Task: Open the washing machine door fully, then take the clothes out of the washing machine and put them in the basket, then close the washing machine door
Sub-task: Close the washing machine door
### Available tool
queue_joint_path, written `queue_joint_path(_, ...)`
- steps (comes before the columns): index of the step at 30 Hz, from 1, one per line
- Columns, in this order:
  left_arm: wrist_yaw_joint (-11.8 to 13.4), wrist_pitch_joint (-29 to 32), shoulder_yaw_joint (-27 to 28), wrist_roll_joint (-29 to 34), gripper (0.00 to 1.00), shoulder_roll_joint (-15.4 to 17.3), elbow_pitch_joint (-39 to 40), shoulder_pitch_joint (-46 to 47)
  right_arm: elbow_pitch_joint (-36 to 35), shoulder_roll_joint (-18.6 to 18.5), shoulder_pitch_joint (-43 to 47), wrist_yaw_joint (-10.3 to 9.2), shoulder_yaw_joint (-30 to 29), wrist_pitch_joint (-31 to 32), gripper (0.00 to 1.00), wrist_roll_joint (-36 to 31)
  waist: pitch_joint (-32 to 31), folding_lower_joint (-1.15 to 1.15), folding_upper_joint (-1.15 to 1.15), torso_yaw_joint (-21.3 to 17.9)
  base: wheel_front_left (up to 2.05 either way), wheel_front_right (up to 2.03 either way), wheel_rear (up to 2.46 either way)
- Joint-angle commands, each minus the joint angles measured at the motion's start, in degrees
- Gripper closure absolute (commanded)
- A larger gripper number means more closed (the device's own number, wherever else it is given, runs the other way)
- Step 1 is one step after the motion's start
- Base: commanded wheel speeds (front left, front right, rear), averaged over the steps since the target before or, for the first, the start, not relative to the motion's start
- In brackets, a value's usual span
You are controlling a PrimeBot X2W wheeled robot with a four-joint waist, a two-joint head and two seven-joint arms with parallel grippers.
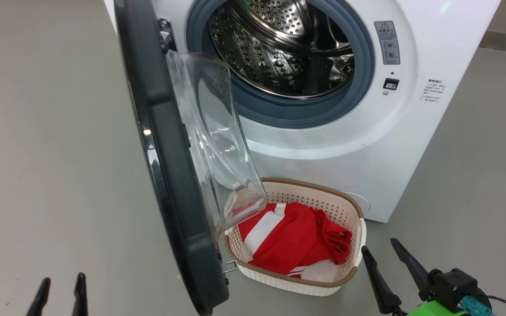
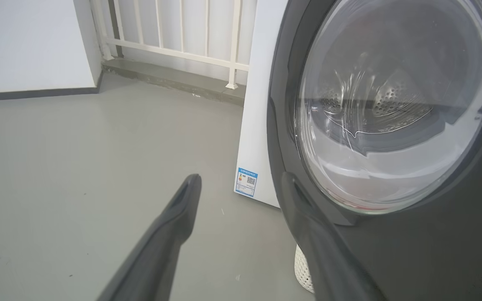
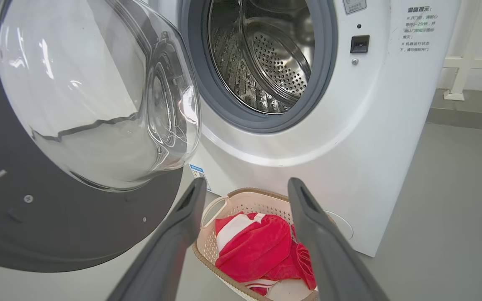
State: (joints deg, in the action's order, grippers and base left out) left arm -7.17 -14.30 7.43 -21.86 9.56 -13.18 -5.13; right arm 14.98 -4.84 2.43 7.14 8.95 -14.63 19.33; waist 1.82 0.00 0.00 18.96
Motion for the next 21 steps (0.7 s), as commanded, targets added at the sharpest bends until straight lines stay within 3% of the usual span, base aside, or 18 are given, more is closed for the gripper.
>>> queue_joint_path(1,-0.3,-0.7,2.3,1.1,0.00,0.5,1.8,0.5,-1.4,-0.6,-1.0,0.35,1.0,-0.4,0.00,-0.8,-0.1,0.00,0.00,0.0,0.00,0.00,0.00)
queue_joint_path(6,-0.3,-0.7,2.1,5.4,0.00,-0.8,2.2,-1.4,-1.4,-0.5,-0.9,0.35,1.1,-0.4,0.00,-0.7,-0.4,0.00,0.00,-0.1,0.00,0.00,0.00)
queue_joint_path(21,-0.3,-0.7,3.7,7.2,0.00,-2.0,4.3,-2.2,-1.4,-0.5,-0.8,0.35,1.0,-0.4,0.00,-0.7,-0.7,0.00,0.00,0.1,0.00,0.00,0.00)
